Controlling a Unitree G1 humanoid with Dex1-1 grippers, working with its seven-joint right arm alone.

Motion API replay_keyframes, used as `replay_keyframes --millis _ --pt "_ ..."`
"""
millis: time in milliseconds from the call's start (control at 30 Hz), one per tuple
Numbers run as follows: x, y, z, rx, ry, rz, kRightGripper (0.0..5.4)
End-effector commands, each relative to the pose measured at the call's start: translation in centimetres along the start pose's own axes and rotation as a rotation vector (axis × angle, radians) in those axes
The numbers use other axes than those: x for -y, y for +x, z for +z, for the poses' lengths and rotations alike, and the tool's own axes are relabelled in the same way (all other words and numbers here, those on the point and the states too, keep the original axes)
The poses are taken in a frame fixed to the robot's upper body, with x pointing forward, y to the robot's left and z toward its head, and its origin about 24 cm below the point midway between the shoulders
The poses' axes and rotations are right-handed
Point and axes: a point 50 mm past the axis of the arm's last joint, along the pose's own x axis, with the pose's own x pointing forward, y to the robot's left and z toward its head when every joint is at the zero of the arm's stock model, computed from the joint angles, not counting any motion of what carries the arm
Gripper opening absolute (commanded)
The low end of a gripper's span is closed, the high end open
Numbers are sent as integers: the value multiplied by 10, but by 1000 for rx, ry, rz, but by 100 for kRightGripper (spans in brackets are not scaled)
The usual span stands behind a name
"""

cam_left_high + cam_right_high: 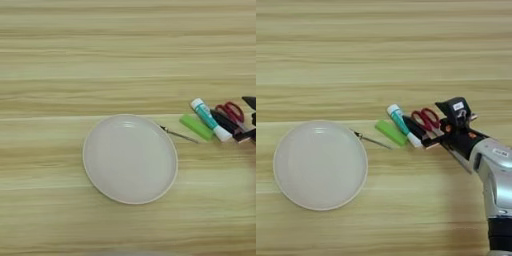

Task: Move the objects on the table

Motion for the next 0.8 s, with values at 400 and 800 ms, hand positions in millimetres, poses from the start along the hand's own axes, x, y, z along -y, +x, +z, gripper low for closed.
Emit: replay_keyframes --millis 400,800 --pt "10 2 18 18 -156 -28 476" --pt "15 3 -10 -100 -118 -21 321"
